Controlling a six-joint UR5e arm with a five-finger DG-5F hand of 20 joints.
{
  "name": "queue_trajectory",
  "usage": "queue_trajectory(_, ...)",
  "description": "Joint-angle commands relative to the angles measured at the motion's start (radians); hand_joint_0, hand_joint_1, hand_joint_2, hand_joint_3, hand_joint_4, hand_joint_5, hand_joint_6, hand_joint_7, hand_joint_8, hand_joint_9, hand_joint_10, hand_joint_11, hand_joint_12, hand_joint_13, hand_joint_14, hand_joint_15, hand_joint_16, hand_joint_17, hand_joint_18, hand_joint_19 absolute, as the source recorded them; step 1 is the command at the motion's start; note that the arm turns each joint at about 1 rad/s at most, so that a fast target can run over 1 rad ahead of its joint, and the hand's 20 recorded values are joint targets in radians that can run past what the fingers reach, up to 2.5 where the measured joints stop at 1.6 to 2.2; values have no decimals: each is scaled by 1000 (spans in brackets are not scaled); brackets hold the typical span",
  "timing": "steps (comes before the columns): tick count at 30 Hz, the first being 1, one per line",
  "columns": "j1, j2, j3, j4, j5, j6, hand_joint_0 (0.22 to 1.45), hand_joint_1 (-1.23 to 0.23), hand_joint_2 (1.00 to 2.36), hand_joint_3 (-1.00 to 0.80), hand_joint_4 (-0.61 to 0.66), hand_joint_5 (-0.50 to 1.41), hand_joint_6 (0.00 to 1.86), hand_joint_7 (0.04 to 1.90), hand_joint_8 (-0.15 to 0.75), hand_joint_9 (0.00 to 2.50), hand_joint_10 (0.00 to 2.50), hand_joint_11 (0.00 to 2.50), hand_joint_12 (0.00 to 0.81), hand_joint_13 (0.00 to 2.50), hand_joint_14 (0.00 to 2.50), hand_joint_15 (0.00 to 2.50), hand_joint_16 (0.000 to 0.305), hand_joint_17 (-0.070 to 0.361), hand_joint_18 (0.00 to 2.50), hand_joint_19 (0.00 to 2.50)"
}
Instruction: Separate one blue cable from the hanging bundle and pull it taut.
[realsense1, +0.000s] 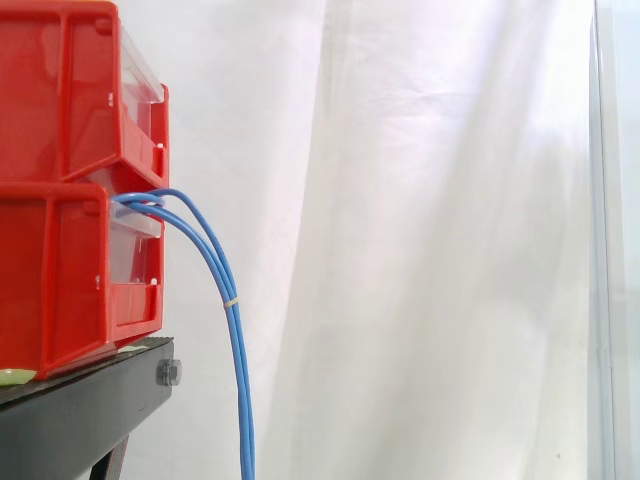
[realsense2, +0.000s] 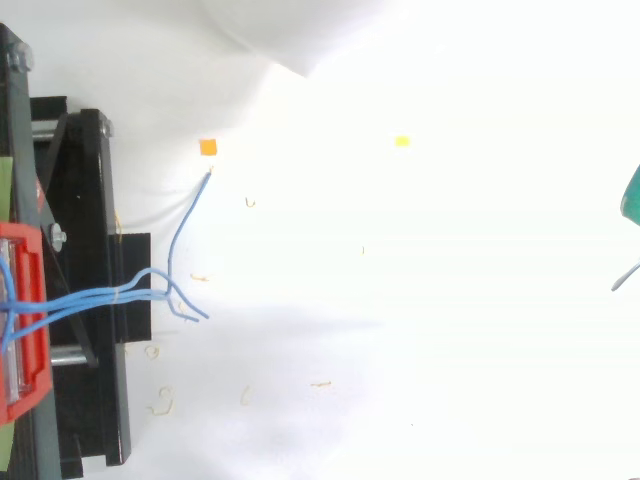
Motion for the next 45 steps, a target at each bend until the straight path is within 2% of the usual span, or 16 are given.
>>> queue_trajectory(1, 0, 0, 0, -3, 0, 1, 249, -304, 1000, -500, 172, -249, 501, 641, 386, 580, 3, 75, 413, 681, 1, 29, 89, 200, 1080, 0)
queue_trajectory(6, 0, 0, 0, 0, 19, 11, 250, -306, 1000, -500, 177, -252, 501, 637, 388, 575, 3, 83, 414, 683, 1, 30, 89, 199, 1084, 0)
queue_trajectory(11, 13, -2, 0, 11, 119, 17, 250, -313, 1000, -500, 203, -254, 501, 625, 388, 411, 1, 29, 407, 405, 0, 0, 77, 172, 678, 0)
queue_trajectory(14, 17, -5, 0, 72, 126, 54, 251, -318, 1000, -500, 210, -255, 501, 618, 396, 370, 0, 9, 410, 366, 0, 0, 77, 173, 588, 0)
queue_trajectory(17, 16, -48, 0, 177, 119, 120, 252, -321, 1000, -500, 215, -255, 501, 612, 392, 316, 0, 0, 407, 311, 0, 0, 77, 174, 532, 0)
queue_trajectory(21, 13, -133, 0, 247, 106, 193, 254, -321, 1000, -500, 215, -260, 501, 604, 398, 245, 0, 0, 407, 248, 0, 0, 78, 176, 440, 0)
queue_trajectory(22, 13, -133, 0, 247, 106, 193, 255, -321, 1000, -500, 208, -263, 501, 604, 395, 180, 0, 0, 394, 154, 0, 0, 77, 174, 334, 0)
queue_trajectory(23, 13, -181, 11, 327, 103, 215, 255, -309, 1000, -500, 192, -270, 501, 603, 384, 77, 0, 0, 385, 61, 0, 0, 75, 168, 212, 0)
queue_trajectory(24, 13, -195, 17, 349, 108, 221, 256, -307, 1000, -500, 187, -274, 501, 601, 380, 48, 0, 0, 377, 19, 0, 0, 74, 166, 164, 0)
queue_trajectory(27, 13, -244, 46, 375, 105, 235, 259, -292, 1000, -500, 152, -287, 501, 617, 369, 0, 0, 0, 372, 0, 0, 0, 76, 170, 67, 0)
queue_trajectory(30, 11, -298, 92, 367, 100, 259, 260, -310, 1000, -500, 129, -285, 501, 623, 378, 92, 0, 0, 387, 104, 0, 0, 83, 186, 294, 0)
queue_trajectory(33, 11, -341, 132, 361, 82, 301, 260, -309, 1000, -500, 114, -282, 501, 639, 369, 337, 10, 255, 398, 359, 3, 86, 90, 202, 613, 0)
queue_trajectory(35, 11, -362, 146, 364, 73, 314, 258, -308, 1000, -500, 112, -282, 502, 641, 384, 557, 23, 571, 398, 485, 9, 209, 95, 214, 776, 41)
queue_trajectory(39, 11, -391, 156, 382, 69, 319, 258, -304, 1000, -500, 109, -281, 501, 648, 391, 729, 31, 886, 395, 645, 16, 384, 98, 220, 877, 153)
queue_trajectory(41, 13, -393, 156, 391, 71, 319, 258, -298, 1000, -500, 111, -281, 501, 649, 424, 909, 33, 1254, 401, 825, 23, 682, 98, 221, 1004, 297)
queue_trajectory(45, 13, -399, 156, 398, 71, 319, 260, -297, 1000, -500, 111, -281, 501, 651, 450, 1001, 22, 1631, 446, 971, 25, 1027, 98, 221, 1117, 481)
